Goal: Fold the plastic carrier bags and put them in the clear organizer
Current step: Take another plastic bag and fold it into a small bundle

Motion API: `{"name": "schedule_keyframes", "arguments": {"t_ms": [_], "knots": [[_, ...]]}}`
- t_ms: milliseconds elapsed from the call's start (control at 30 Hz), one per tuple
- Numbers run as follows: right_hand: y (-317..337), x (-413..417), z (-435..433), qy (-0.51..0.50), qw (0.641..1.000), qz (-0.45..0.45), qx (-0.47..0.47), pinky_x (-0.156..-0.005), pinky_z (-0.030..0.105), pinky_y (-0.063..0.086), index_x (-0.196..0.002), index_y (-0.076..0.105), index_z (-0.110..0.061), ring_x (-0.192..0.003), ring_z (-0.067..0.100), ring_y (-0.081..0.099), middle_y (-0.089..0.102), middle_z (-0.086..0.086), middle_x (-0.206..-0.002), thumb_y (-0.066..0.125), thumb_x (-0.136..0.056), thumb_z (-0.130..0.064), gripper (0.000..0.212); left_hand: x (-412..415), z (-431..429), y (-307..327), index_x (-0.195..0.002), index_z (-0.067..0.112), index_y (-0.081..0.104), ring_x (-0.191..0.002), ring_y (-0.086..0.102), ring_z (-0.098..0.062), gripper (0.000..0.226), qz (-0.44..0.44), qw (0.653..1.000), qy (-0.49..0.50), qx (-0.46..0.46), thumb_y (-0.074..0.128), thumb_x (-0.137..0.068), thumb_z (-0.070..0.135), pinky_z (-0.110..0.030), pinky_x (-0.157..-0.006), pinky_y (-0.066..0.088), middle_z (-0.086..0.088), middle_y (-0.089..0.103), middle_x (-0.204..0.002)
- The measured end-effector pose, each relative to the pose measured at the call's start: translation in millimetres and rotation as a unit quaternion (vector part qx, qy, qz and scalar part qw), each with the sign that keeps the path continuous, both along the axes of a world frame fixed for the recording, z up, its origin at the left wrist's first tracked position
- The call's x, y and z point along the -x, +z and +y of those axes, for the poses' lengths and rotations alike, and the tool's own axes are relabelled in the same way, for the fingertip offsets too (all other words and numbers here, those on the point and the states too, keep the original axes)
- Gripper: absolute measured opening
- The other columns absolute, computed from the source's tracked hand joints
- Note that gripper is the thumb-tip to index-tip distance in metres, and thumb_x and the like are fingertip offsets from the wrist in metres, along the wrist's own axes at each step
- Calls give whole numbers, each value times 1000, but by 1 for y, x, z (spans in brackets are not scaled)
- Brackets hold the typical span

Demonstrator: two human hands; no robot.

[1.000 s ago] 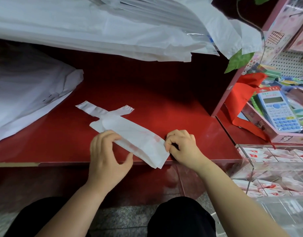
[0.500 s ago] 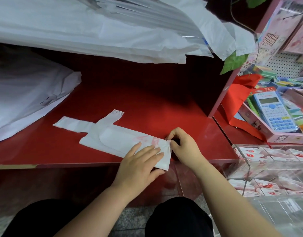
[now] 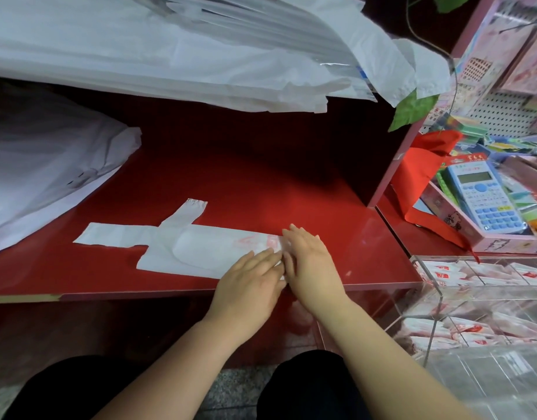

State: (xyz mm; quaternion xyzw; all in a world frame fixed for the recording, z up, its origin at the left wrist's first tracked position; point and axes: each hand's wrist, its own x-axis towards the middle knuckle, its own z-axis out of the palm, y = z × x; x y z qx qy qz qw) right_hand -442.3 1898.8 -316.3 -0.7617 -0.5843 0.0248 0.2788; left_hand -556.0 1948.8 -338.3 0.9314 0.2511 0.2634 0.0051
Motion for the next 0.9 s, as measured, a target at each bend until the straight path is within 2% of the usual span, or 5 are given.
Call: {"name": "schedule_keyframes", "arguments": {"t_ms": [300,433,667,800,900], "knots": [[-1,-28,-5,48,993,-82,67,-112,23,3,-139,37,-15,-141,20,20,24,7,-151,36,-97,-4,44,23,7,0,-106,11,70,-102,65,-22,58,42,995,76,41,29,-90,48,-44,-81,52,-6,68,-109],[-6,-34,-7,37,992,-114,37,-104,40,16,-116,63,-7,-123,38,47,54,17,-129,61,-76,12,44,24,6,0,-101,11,72,-98,67,-22,80,83,991,91,53,2,-98,48,-45,-78,53,-7,70,-105],[-9,-27,1,41,978,-203,-8,-73,52,48,-73,75,-11,-82,34,69,73,10,-84,63,-51,2,28,39,-2,4,-75,14,73,-67,64,-20,38,-39,997,62,-17,45,-82,39,-27,-71,35,5,70,-74],[-10,-28,0,38,981,-186,-29,-73,49,49,-78,74,-9,-80,31,70,73,9,-84,64,-57,-1,25,9,-9,40,-137,12,43,-131,40,-17,47,45,990,109,75,31,-97,34,-33,-112,19,-3,44,-142],[-11,-28,0,17,985,-166,-30,-81,43,45,-94,69,-1,-82,28,70,73,11,-86,64,-61,-2,34,-23,-3,47,-149,18,7,-143,4,-12,49,99,974,123,161,17,-102,28,-31,-114,-4,2,8,-156]]}}
